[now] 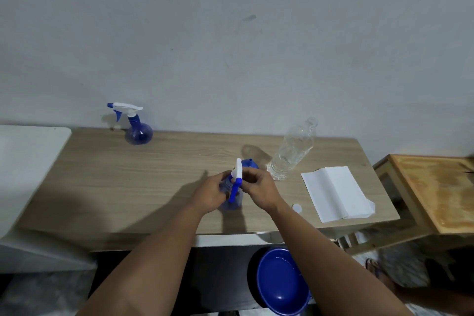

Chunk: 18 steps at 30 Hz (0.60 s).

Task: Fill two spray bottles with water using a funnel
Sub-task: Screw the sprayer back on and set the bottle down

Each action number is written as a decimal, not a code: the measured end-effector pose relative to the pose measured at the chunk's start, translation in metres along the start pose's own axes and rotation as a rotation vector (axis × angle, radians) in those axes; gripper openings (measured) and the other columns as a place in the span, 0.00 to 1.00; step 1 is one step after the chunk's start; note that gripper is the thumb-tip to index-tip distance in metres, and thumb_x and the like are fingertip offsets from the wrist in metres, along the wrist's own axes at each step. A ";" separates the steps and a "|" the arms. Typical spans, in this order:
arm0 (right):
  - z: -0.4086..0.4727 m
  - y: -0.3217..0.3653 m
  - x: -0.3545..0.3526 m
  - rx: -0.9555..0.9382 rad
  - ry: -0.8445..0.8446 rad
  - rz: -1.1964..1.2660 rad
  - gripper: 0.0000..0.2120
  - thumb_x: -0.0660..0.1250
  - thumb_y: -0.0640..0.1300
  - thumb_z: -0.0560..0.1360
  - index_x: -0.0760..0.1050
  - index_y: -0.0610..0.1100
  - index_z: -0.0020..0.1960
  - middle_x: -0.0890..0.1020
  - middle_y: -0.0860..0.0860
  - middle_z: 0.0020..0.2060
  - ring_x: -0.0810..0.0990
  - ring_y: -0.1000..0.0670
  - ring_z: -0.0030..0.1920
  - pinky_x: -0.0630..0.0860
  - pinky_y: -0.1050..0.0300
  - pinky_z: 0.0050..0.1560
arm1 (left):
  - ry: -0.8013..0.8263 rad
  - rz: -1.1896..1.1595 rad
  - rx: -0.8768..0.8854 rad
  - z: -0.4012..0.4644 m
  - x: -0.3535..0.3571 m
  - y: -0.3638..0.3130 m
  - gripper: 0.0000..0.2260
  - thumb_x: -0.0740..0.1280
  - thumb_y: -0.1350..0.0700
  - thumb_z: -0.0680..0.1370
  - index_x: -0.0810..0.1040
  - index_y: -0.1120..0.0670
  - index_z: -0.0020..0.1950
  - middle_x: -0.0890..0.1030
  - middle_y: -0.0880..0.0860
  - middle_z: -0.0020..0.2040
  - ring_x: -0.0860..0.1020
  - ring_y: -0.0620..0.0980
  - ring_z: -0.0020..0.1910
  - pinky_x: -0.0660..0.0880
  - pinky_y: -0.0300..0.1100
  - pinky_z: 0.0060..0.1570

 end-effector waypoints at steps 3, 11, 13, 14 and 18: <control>0.002 -0.002 0.000 0.010 0.004 -0.021 0.14 0.74 0.30 0.76 0.86 0.40 0.60 0.89 0.45 0.53 0.87 0.44 0.57 0.82 0.57 0.60 | 0.004 -0.001 0.004 0.001 0.000 0.001 0.29 0.68 0.64 0.73 0.76 0.36 0.66 0.85 0.43 0.55 0.83 0.47 0.55 0.81 0.53 0.57; 0.002 -0.006 0.007 0.041 -0.188 -0.196 0.11 0.81 0.41 0.70 0.81 0.44 0.48 0.87 0.51 0.45 0.86 0.52 0.48 0.83 0.57 0.52 | 0.002 -0.278 -0.032 0.002 0.004 0.001 0.22 0.61 0.70 0.78 0.84 0.47 0.59 0.83 0.52 0.48 0.79 0.51 0.45 0.79 0.43 0.56; 0.002 -0.008 0.009 0.047 -0.217 -0.199 0.13 0.83 0.43 0.69 0.80 0.46 0.47 0.87 0.52 0.44 0.86 0.53 0.47 0.83 0.54 0.51 | -0.009 -0.258 -0.041 -0.002 0.005 -0.006 0.24 0.58 0.72 0.79 0.81 0.48 0.61 0.82 0.53 0.48 0.77 0.49 0.45 0.76 0.33 0.45; 0.002 -0.010 0.010 0.051 -0.212 -0.180 0.14 0.83 0.44 0.68 0.80 0.47 0.48 0.87 0.53 0.45 0.86 0.54 0.48 0.84 0.54 0.53 | -0.023 -0.212 -0.026 -0.002 0.004 -0.006 0.25 0.58 0.72 0.78 0.81 0.44 0.60 0.82 0.52 0.47 0.77 0.49 0.45 0.76 0.35 0.45; -0.004 -0.011 0.008 -0.007 -0.122 -0.090 0.21 0.78 0.42 0.71 0.82 0.50 0.62 0.88 0.53 0.53 0.86 0.53 0.57 0.82 0.49 0.64 | -0.016 -0.088 0.012 -0.001 0.001 -0.001 0.28 0.64 0.70 0.74 0.80 0.36 0.58 0.86 0.40 0.48 0.83 0.42 0.49 0.78 0.43 0.55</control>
Point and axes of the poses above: each hand's wrist, its own z-axis towards the middle knuckle, its own x-axis out of the palm, y = z × x, the point moved 5 cm from there along z, towards the middle knuckle
